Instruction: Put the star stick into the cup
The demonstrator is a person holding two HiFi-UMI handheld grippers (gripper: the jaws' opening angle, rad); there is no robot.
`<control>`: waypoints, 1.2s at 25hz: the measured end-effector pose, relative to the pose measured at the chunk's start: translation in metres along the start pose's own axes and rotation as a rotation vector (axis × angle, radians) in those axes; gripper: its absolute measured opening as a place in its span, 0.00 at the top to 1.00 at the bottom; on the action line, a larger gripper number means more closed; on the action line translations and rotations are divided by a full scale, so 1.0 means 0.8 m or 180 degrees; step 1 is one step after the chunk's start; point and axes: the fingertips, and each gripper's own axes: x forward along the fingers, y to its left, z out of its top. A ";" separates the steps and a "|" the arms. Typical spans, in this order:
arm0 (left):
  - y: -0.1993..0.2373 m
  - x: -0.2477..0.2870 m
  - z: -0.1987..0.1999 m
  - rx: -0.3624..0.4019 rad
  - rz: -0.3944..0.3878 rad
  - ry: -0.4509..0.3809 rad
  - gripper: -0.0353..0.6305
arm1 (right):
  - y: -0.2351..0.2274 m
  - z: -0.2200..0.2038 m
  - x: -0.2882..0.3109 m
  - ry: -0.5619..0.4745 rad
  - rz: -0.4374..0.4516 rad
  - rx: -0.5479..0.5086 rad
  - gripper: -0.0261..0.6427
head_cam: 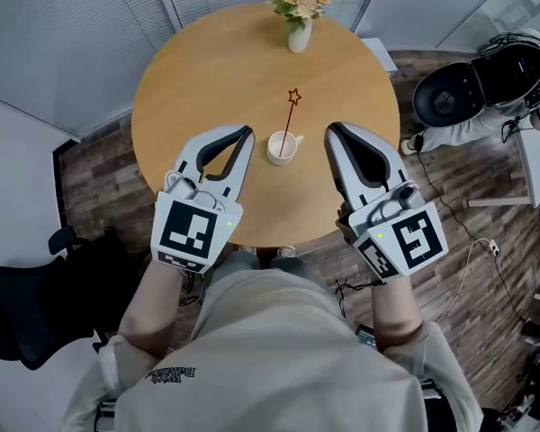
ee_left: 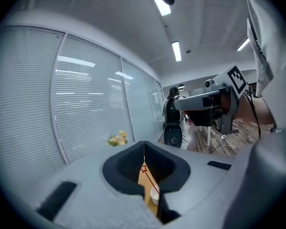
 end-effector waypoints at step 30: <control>-0.067 -0.020 0.026 0.0003 -0.0273 -0.0108 0.91 | 0.052 -0.047 -0.050 0.0407 0.0208 -0.0172 0.91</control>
